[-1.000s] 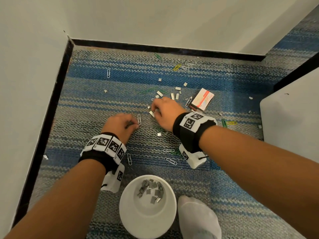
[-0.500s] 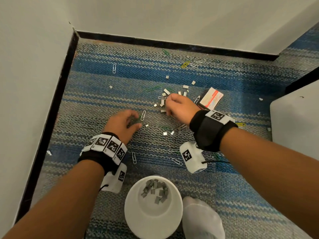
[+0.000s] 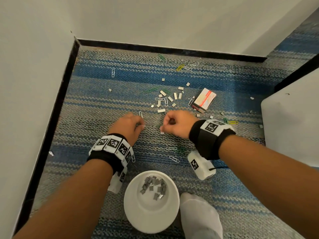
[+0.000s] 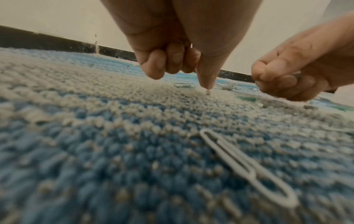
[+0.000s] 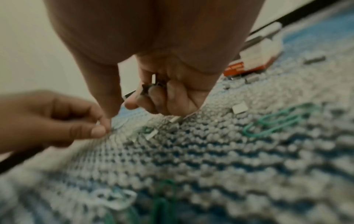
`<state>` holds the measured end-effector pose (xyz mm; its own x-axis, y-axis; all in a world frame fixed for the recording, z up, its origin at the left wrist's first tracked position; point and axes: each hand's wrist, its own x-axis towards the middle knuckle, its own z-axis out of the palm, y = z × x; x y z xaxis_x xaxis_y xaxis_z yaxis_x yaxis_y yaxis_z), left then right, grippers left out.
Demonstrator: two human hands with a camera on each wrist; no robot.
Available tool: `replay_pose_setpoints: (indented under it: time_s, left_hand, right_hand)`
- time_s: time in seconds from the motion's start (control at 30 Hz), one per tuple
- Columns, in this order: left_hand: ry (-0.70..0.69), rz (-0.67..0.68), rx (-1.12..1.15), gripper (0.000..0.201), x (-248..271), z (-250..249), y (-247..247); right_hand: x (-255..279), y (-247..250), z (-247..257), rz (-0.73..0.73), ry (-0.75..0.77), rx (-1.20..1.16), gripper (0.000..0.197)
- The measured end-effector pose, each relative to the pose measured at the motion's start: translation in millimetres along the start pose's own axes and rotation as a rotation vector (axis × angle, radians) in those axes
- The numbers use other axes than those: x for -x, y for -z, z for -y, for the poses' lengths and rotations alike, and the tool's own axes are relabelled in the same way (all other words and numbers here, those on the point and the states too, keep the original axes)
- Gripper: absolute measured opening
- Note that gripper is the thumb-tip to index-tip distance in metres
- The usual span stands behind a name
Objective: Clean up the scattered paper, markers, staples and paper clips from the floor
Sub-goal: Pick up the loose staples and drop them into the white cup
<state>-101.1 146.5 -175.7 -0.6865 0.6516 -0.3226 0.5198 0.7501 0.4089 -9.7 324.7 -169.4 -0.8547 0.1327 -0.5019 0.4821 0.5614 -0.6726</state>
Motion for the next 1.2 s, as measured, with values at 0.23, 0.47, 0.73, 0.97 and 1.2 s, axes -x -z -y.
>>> replay_pose_setpoints:
  time_s: [0.23,0.47,0.73,0.97,1.2]
  left_hand:
    - [0.072,0.005,0.058,0.014,-3.3,-0.4,-8.0]
    - [0.007,0.001,0.341,0.019,0.5,-26.9,-7.6]
    - [-0.109,0.136,0.216,0.010,-7.7,-28.9,-16.8]
    - [-0.229,0.145,0.108,0.011,-16.2,-27.8,-18.7]
    - [0.072,0.041,0.494,0.019,-13.1,-13.8,-8.6]
  right_hand:
    - [3.8,-4.5,-10.5,0.037,0.098,0.399,0.014]
    - [17.9,0.3,-7.8,-0.010,-0.110,-0.445,0.021]
    - [21.5,4.0,-22.1,-0.141,-0.031,0.110,0.017]
    - [20.1,3.9,-25.1,-0.081,0.082,0.291,0.009]
    - [20.2,5.8,-33.3,-0.106,0.039,0.189,0.024]
